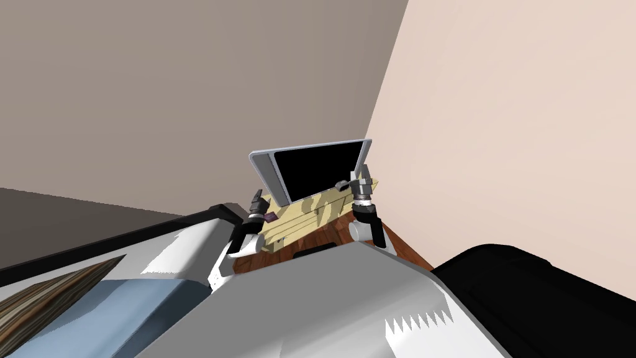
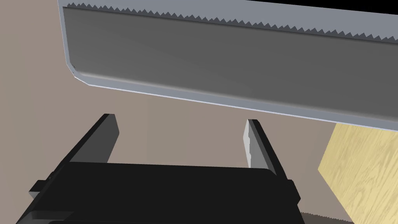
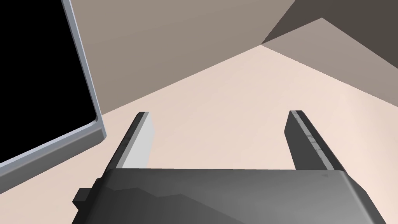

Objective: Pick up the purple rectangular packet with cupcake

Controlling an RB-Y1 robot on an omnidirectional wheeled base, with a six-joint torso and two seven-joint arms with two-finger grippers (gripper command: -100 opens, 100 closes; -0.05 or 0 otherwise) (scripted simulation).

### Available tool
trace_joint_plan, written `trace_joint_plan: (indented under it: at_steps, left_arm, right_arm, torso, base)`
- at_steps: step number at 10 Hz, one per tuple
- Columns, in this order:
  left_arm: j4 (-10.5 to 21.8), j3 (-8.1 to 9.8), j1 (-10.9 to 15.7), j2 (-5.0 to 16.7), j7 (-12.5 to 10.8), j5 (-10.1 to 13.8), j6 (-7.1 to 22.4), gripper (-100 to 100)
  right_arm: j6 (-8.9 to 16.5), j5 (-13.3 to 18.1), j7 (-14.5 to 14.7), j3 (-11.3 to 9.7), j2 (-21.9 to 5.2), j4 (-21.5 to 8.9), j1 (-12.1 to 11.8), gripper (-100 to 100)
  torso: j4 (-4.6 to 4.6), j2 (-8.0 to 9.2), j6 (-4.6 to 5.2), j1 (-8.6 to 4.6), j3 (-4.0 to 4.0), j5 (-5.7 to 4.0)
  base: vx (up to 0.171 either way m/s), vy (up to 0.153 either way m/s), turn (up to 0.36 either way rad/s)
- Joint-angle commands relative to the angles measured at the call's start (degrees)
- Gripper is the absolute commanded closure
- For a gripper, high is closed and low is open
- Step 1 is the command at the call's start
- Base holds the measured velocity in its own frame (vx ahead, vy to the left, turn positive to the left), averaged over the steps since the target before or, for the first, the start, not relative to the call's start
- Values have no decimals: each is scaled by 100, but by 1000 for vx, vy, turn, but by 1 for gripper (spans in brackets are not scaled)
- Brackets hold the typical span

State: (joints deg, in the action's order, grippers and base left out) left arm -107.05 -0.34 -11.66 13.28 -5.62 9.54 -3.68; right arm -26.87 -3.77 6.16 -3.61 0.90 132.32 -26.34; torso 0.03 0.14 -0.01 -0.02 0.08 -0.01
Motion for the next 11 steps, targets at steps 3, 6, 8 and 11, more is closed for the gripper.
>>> trace_joint_plan:
  at_steps: [3, 6, 8, 11]
  left_arm:
    - [582, 42, 477, 116, -23, 356, 558, -100]
    - [882, 65, 719, 180, -42, 524, 900, -100]
    - [1193, 85, 964, 243, -63, 688, 1188, -100]
    - [1747, 116, 1463, 368, -105, 994, 1645, -100]
  right_arm:
    - [0, 0, 0, 0, 0, 0, 0, 0]
    - [0, 0, 0, 0, 0, 0, 0, 0]
    - [0, 0, 0, 0, 0, 0, 0, 0]
    - [0, 0, 0, 0, 0, 0, 0, 0]
  torso:
    - [0, -1, 0, 0, -1, 0]
    - [0, -1, 1, 2, -1, 0]
    - [0, -1, 1, 1, -1, 0]
    - [-1, -4, -1, 4, -2, 1]
  base:
    - [-41, -8, -21]
    - [-36, -5, -19]
    - [-36, -3, -27]
    - [-34, 4, -31]
